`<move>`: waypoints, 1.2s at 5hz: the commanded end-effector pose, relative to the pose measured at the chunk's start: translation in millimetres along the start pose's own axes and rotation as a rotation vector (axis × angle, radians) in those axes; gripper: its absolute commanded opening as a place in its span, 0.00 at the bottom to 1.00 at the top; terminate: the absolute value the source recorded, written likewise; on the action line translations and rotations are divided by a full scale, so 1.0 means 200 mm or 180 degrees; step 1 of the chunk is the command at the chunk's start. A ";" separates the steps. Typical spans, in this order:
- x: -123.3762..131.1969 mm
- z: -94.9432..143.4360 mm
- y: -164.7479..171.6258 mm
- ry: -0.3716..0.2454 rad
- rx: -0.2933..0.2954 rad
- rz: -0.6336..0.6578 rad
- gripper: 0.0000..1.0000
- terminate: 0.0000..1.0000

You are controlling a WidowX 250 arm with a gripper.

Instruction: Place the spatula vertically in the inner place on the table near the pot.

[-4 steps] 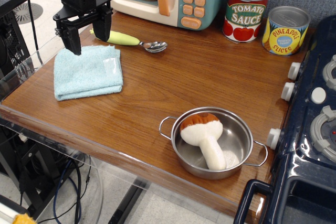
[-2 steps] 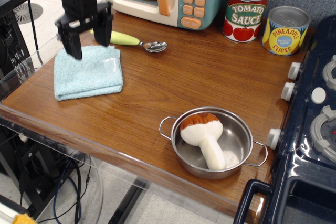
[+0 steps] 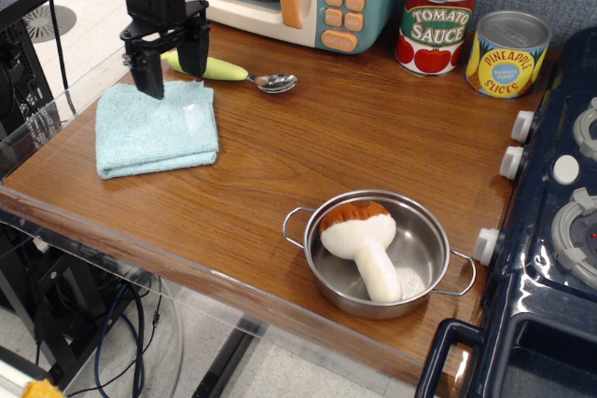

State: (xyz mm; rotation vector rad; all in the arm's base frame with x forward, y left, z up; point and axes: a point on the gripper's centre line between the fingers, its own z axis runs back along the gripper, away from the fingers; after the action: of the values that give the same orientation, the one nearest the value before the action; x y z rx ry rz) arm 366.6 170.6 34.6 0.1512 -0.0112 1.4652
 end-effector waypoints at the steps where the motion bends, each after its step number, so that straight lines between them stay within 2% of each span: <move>1: 0.10 0.15 -0.16 -0.0070 -0.0281 0.0224 1.00 0.00; 2: 0.10 0.15 -0.20 -0.0102 -0.0281 0.0253 1.00 0.00; 4: 0.08 0.04 -0.27 -0.0098 -0.0136 0.0177 1.00 0.00; 5: 0.07 0.02 -0.26 -0.0122 -0.0161 0.0285 0.00 0.00; 6: 0.07 0.02 -0.26 -0.0121 -0.0180 0.0295 0.00 0.00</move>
State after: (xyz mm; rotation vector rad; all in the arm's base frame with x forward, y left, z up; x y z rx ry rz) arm 416.5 176.7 14.7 0.1535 -0.0453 1.5499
